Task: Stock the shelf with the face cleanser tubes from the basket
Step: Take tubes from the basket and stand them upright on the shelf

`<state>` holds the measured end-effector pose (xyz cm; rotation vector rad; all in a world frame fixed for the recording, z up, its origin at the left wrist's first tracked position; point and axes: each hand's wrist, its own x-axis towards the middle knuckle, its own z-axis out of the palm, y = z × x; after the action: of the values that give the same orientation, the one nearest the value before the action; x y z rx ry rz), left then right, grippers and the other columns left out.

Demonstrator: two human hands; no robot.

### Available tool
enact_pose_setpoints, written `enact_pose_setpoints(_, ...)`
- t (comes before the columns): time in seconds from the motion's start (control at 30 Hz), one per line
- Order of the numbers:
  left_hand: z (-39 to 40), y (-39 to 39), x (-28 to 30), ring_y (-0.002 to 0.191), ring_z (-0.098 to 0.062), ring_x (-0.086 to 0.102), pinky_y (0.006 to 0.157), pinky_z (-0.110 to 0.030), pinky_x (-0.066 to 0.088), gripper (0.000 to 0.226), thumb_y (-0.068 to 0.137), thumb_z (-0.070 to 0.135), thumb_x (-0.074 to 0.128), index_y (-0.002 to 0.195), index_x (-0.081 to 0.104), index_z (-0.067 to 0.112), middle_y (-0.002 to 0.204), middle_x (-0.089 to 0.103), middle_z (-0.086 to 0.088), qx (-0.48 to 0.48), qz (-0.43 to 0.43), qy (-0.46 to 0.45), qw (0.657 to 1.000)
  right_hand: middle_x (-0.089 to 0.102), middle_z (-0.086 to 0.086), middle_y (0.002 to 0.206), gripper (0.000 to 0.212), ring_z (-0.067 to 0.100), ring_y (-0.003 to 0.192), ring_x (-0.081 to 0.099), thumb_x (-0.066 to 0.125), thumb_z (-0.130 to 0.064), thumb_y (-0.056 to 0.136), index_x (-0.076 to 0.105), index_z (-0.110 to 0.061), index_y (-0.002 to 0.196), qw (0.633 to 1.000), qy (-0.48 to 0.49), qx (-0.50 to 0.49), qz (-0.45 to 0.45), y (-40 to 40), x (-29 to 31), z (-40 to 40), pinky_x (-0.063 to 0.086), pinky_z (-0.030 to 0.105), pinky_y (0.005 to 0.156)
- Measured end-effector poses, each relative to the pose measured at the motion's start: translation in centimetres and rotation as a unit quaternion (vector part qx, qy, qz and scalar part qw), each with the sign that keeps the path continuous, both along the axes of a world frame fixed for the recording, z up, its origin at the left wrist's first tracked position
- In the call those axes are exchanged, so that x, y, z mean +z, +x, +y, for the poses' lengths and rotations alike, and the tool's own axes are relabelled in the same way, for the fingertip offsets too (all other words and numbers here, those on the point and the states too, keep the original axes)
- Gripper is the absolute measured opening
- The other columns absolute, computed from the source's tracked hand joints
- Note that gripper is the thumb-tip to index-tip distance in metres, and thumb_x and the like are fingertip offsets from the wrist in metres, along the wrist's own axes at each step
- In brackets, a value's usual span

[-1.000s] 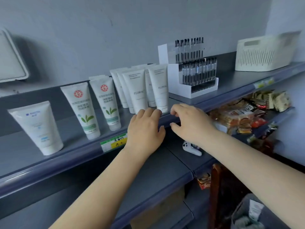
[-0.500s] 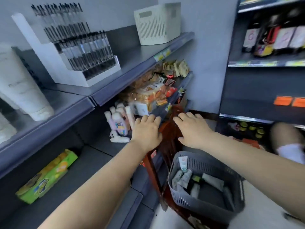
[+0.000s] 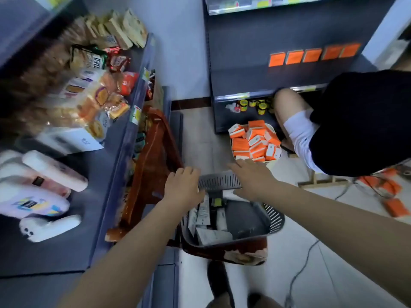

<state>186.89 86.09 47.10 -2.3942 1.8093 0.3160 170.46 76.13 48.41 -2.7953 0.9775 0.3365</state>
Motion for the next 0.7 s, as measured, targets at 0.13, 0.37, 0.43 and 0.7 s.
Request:
enact_pose_setpoints(0.13, -1.2, 1.1, -5.7, 0.122, -0.027, 0.043, 0.093, -0.037, 0.039, 0.052, 0.088, 0.035, 0.050, 0.136, 0.037, 0.019, 0.136, 0.044, -0.003, -0.004, 0.059, 0.042, 0.997, 0.048, 0.006, 0.128, 0.058, 0.029, 0.119, 0.047, 0.061, -0.041, 0.080, 0.042, -0.016, 0.129, 0.996, 0.069, -0.055, 0.018, -0.3, -5.6, -0.7, 0.042, 0.041, 0.094)
enact_pose_setpoints(0.37, -2.4, 1.7, -15.4, 0.111, -0.028, 0.053, 0.082, -0.038, 0.048, 0.051, 0.085, 0.036, 0.055, 0.130, 0.044, 0.016, 0.121, 0.054, -0.007, 0.029, 0.137, 0.127, 0.982, 0.049, 0.007, 0.129, 0.060, 0.029, 0.118, 0.048, 0.061, -0.041, 0.081, 0.040, -0.016, 0.132, 0.981, 0.149, -0.098, 0.072, -0.2, -15.3, -1.3, 0.044, 0.042, 0.094)
enact_pose_setpoints(0.43, -2.8, 1.9, -18.7, 0.110, -0.029, 0.054, 0.082, -0.039, 0.049, 0.057, 0.083, 0.035, 0.058, 0.134, 0.042, 0.014, 0.120, 0.055, -0.008, 0.054, 0.164, 0.140, 0.975, 0.048, 0.007, 0.130, 0.062, 0.030, 0.118, 0.049, 0.062, -0.042, 0.081, 0.039, -0.016, 0.132, 0.975, 0.171, -0.115, 0.085, 0.0, -18.5, -1.8, 0.045, 0.043, 0.094)
enact_pose_setpoints(0.7, -4.3, 2.4, -30.2, 0.112, -0.032, 0.050, 0.085, -0.040, 0.049, 0.052, 0.084, 0.031, 0.059, 0.127, 0.043, 0.008, 0.122, 0.048, -0.014, 0.115, 0.187, 0.186, 0.958, 0.042, 0.008, 0.134, 0.058, 0.030, 0.120, 0.045, 0.060, -0.035, 0.084, 0.038, -0.013, 0.133, 0.953, 0.225, -0.173, 0.106, 0.9, -30.4, -3.9, 0.046, 0.037, 0.088)
